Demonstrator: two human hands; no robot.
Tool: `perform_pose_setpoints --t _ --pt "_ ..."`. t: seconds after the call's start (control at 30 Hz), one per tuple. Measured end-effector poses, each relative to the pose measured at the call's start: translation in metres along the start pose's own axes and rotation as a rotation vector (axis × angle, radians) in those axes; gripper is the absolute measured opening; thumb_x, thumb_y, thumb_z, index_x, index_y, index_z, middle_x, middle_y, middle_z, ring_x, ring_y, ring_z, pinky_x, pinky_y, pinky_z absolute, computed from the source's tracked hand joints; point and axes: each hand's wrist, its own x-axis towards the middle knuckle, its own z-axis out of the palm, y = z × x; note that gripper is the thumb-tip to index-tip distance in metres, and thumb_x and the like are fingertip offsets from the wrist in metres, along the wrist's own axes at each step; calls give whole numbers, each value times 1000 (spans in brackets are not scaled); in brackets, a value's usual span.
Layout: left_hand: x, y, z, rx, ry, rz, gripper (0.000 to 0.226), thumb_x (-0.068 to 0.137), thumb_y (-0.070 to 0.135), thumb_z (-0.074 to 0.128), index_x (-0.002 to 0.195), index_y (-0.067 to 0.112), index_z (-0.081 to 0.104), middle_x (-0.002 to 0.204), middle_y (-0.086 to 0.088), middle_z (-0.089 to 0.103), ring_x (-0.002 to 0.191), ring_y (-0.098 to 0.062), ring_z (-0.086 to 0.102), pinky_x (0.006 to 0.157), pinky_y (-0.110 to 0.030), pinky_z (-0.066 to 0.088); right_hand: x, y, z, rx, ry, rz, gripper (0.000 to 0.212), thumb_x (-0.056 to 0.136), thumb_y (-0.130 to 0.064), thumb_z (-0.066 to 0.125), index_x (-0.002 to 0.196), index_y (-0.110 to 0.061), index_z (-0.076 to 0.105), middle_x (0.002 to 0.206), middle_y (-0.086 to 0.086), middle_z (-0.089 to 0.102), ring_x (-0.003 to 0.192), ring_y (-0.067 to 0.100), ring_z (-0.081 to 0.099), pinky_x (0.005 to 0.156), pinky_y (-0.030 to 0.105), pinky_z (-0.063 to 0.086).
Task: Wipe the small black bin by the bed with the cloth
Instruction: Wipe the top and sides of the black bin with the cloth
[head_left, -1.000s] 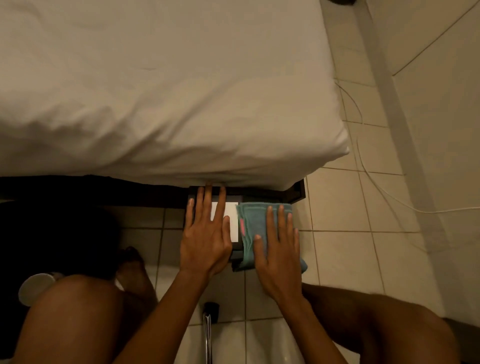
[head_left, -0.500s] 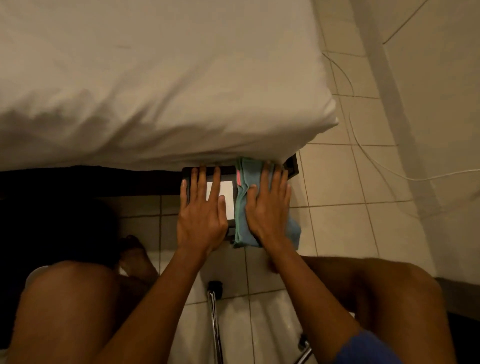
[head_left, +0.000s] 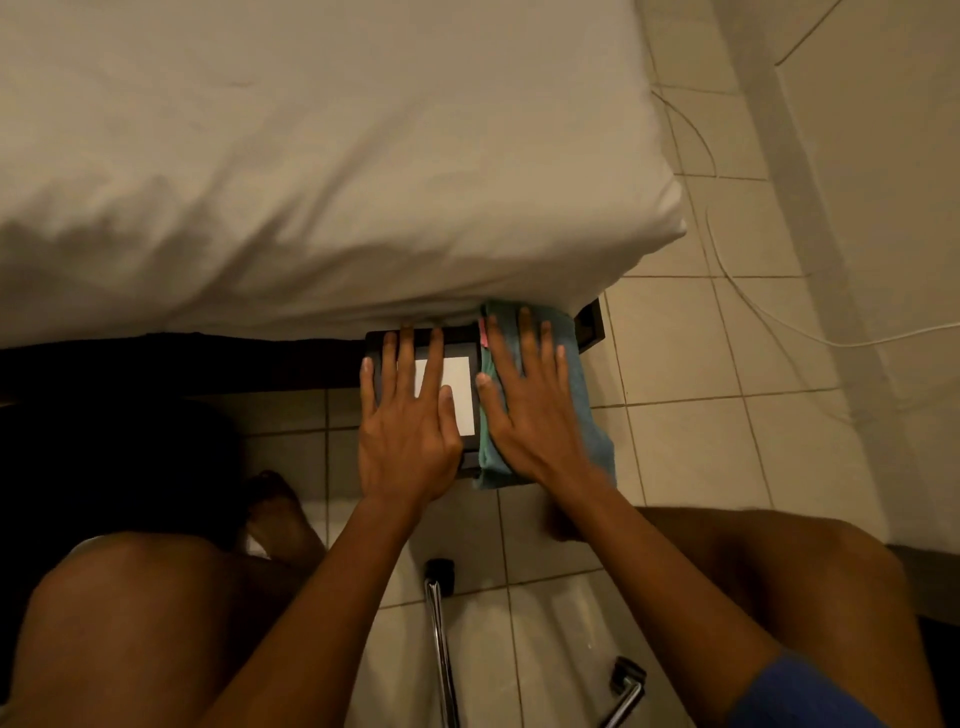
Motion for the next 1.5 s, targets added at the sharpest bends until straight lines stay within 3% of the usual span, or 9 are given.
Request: perform_pose_setpoints --t 0.23,0.47,0.7,0.83,0.9,1.03,1.23,1.4,1.5 --pt "0 2 0 -8 8 -13 61 102 34 26 157 26 -1 166 -6 -4 153 -17 -6 124 -47 0 -48 -11 6 54 21 26 60 104 -43 16 156 -33 -11 166 0 -13 152 17 -19 124 43 -9" --pt "0 5 -2 -16 3 -24 61 101 35 22 157 27 0 166 -5 -3 153 -18 -6 124 -47 2 7 6 -1 45 60 6 61 102 -43 15 159 -24 6 167 3 1 151 11 -12 122 36 -14" --pt "0 6 0 29 28 -33 60 100 35 21 157 25 4 166 -7 2 153 -19 -2 123 -48 4 -44 -15 14 66 63 11 64 102 -54 1 157 -23 7 165 9 8 153 25 4 122 54 12" --pt "-1 6 0 48 43 -6 60 101 34 24 157 23 8 166 -7 4 153 -20 0 124 -46 3 -4 -18 2 79 28 -128 61 102 -49 15 158 -26 7 167 4 3 154 21 -2 124 52 5" --pt "0 5 0 33 30 -18 60 101 34 25 157 24 8 166 -6 3 153 -18 -2 124 -46 3 10 -9 -1 73 74 -87 59 103 -42 17 159 -25 9 167 3 6 154 19 0 124 51 7" --pt "1 6 0 10 9 -37 61 101 34 25 157 27 3 166 -4 -2 153 -16 -5 124 -47 3 -30 -12 6 120 96 78 60 102 -49 3 157 -26 -1 167 4 1 154 19 -6 124 50 5" --pt "1 6 1 18 16 -13 59 101 36 21 157 25 8 166 -5 3 153 -17 -3 124 -45 0 -9 -22 4 77 26 -119 58 103 -42 13 158 -28 5 167 1 3 154 18 -5 124 47 2" --pt "1 6 1 0 6 -42 61 101 35 24 157 28 2 166 -3 -2 153 -15 -6 124 -47 2 -25 -6 7 74 120 150 61 101 -43 15 158 -21 11 166 7 9 154 24 4 124 51 8" --pt "1 6 1 4 10 -34 61 101 34 23 157 27 1 166 -3 -1 153 -15 -5 124 -47 3 -47 -23 19 18 106 77 60 103 -44 16 158 -20 13 166 9 10 153 29 7 123 49 7"
